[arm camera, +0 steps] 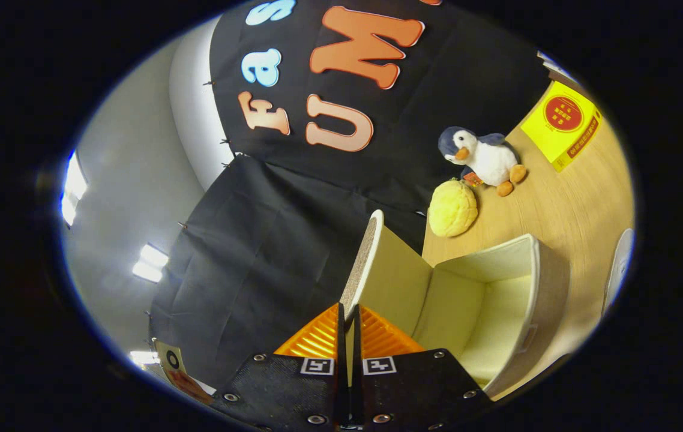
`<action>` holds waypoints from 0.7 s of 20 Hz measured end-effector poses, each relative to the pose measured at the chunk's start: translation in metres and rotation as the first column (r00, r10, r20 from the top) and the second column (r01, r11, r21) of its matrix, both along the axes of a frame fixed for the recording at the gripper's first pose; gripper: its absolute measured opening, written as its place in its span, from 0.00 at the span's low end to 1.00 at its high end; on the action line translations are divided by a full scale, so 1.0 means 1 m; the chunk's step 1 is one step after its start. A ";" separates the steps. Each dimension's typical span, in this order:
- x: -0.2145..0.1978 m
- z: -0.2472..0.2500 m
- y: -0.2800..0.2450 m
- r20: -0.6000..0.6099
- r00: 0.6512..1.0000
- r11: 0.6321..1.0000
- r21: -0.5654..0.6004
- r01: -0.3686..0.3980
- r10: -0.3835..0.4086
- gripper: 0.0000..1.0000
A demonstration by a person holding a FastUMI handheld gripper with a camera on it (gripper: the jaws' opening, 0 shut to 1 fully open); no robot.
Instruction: Open the storage box then place both shoes into the box .Put the left shoe in first, then the right shoe, with the right side of both shoes facing outward in a uniform manner.
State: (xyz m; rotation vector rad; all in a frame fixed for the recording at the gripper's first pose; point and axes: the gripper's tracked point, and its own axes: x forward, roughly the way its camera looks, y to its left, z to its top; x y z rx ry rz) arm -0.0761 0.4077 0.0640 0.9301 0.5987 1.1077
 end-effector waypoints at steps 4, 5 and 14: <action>-0.012 0.003 0.055 0.027 0.998 0.997 -0.055 -0.047 0.048 0.03; -0.017 0.001 0.071 0.029 0.998 0.995 -0.073 -0.061 0.063 0.03; -0.009 -0.045 0.119 0.199 0.979 0.919 -0.392 0.049 0.033 0.43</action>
